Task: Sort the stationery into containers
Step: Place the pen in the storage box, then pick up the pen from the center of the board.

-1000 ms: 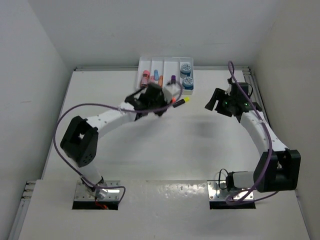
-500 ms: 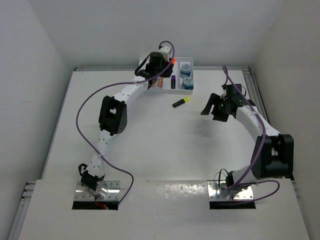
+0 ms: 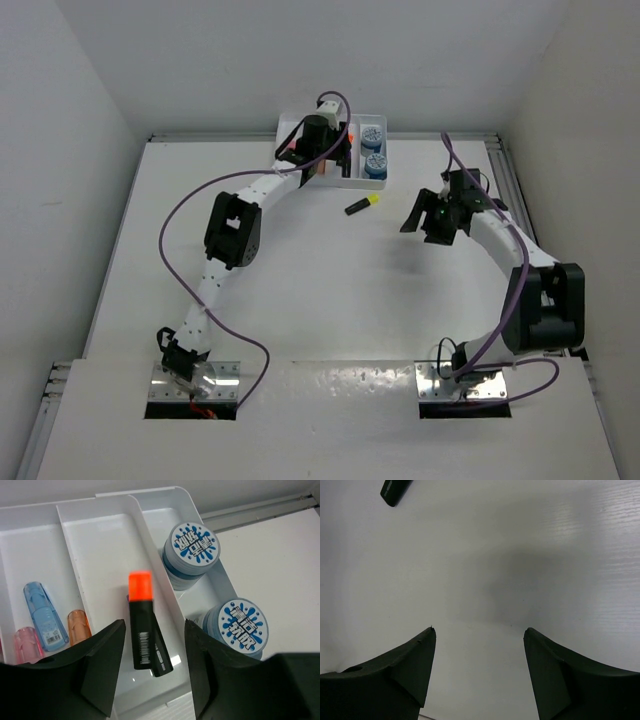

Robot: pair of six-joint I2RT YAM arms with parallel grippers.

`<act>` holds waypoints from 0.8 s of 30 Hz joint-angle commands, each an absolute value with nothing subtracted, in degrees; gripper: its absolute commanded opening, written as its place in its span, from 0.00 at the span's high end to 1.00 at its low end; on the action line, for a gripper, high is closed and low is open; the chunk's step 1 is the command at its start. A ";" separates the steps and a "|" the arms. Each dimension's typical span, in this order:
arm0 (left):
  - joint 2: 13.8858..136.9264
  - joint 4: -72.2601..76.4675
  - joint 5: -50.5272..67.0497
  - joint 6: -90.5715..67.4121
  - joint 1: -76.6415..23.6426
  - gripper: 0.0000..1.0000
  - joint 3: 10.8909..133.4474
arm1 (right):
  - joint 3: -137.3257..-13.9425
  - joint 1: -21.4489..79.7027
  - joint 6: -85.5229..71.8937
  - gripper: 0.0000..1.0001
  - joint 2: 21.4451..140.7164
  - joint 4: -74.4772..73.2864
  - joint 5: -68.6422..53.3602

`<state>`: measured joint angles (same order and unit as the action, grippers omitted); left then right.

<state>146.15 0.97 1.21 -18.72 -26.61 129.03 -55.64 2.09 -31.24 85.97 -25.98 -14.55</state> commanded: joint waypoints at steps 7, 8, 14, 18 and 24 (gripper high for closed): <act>137.39 2.38 0.26 -15.65 -25.14 0.36 130.08 | -62.38 11.75 -41.91 0.30 89.28 -22.76 -0.27; 134.07 1.68 0.26 -15.56 -24.27 0.36 129.21 | -63.71 13.08 -42.88 0.30 90.25 -23.02 3.91; 114.58 -2.09 1.67 -17.49 -18.39 0.32 111.74 | -75.39 21.61 -46.14 0.31 102.20 -24.16 14.84; 101.80 -4.30 1.67 -15.13 -13.46 0.31 98.72 | -82.61 25.65 -49.47 0.34 110.11 -25.93 18.79; 89.13 -9.05 4.39 -17.13 -6.07 0.31 86.58 | -93.24 29.61 -51.68 0.42 120.93 -27.33 25.74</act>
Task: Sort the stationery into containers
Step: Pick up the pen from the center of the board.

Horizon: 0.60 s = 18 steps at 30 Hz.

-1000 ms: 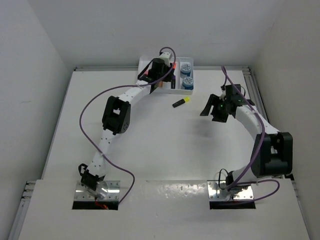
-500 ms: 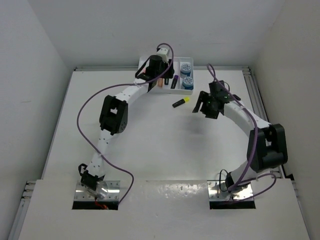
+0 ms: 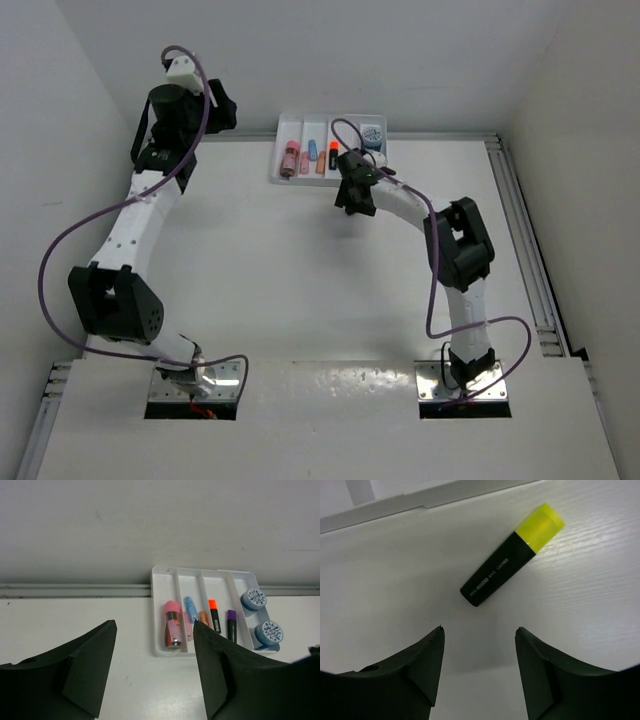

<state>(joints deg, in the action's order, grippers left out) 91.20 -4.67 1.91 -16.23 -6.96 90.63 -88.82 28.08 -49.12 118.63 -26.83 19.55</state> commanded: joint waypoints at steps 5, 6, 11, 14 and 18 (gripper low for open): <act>85.26 -10.11 8.17 -17.49 -3.17 0.30 82.10 | -96.42 30.23 -52.12 0.32 124.01 -26.54 27.94; 85.08 -10.11 8.43 -17.84 -2.90 0.29 81.74 | -96.50 30.15 -52.03 0.25 124.71 -26.28 28.99; 85.60 -10.37 11.69 -19.16 -1.76 0.28 80.25 | -96.68 29.88 -51.33 0.18 126.73 -24.70 31.73; 85.96 -9.84 12.39 -19.25 -1.76 0.28 79.90 | -96.42 29.27 -51.07 0.19 127.52 -24.08 30.59; 86.48 -9.58 12.39 -19.25 -1.67 0.28 80.07 | -97.12 28.65 -50.80 0.20 129.37 -23.47 30.24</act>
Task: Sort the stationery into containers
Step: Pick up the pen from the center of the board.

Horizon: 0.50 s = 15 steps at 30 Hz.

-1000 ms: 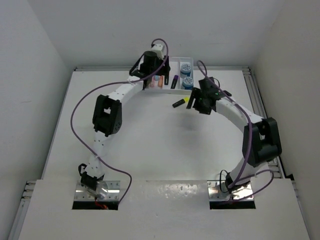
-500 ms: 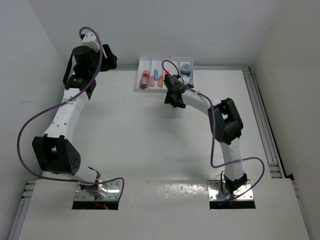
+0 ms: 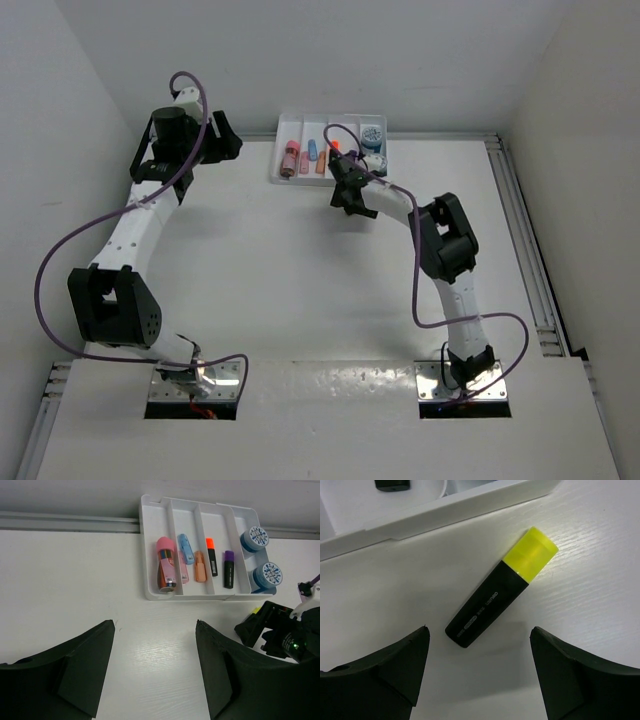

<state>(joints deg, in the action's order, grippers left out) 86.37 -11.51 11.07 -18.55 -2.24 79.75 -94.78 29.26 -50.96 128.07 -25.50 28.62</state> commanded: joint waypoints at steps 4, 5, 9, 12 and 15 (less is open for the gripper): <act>86.57 -9.49 12.57 -19.07 -1.49 0.27 80.16 | -97.47 28.57 -50.19 0.20 130.43 -22.94 30.15; 86.66 -9.58 12.57 -18.99 -1.23 0.27 80.16 | -97.30 28.56 -50.01 0.20 130.60 -22.50 30.32; 86.84 -10.11 12.92 -18.28 -0.79 0.27 79.98 | -96.42 27.69 -49.92 0.26 130.96 -22.32 29.71; 86.57 -10.28 12.92 -17.67 -0.27 0.27 79.81 | -94.22 26.64 -50.62 0.35 130.52 -22.76 28.04; 86.40 -10.37 13.10 -17.14 0.00 0.27 79.63 | -90.81 25.93 -50.71 0.45 128.94 -23.12 26.37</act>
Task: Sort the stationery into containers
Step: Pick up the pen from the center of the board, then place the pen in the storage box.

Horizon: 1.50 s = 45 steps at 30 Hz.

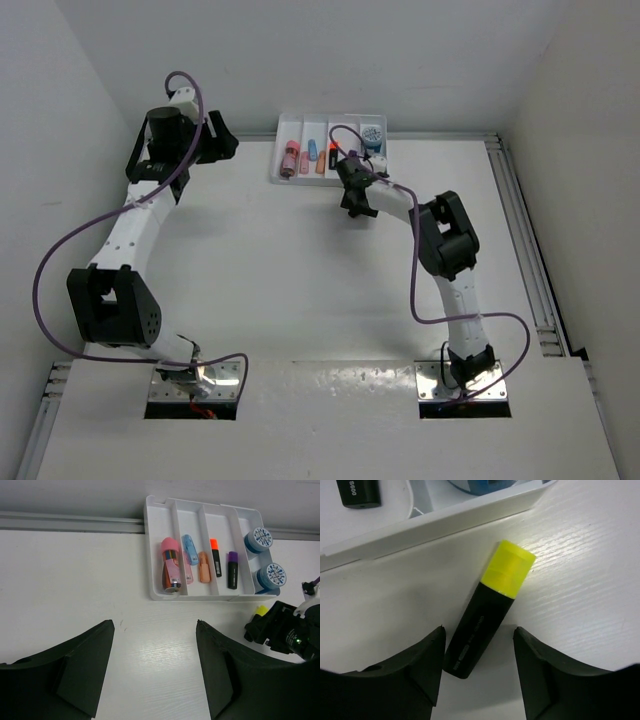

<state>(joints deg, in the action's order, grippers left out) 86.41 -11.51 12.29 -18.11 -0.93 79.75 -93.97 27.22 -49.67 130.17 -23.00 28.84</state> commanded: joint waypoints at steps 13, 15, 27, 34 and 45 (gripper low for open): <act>84.90 -10.81 13.27 -17.49 -0.09 0.27 77.87 | -77.44 24.17 -52.73 0.83 119.63 -26.72 20.40; 84.64 -10.72 13.27 -17.84 -0.17 0.27 77.08 | -75.34 24.08 -51.86 0.92 117.69 -26.46 19.69; 80.77 -9.58 12.57 -17.40 -1.05 0.27 71.46 | -80.76 28.57 -29.45 1.00 108.01 -15.74 11.26; 80.51 -7.91 12.48 -18.28 -1.05 0.27 68.21 | -97.44 26.02 -25.14 1.00 118.38 -9.87 10.46; 81.83 -8.70 12.74 -17.49 -1.41 0.27 65.92 | -115.62 22.68 -16.61 1.00 136.30 5.45 9.75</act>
<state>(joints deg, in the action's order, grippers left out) 82.41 -10.17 12.49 -18.04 -1.08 66.43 -107.59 23.33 -18.52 133.73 0.27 8.60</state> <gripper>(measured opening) 0.727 0.285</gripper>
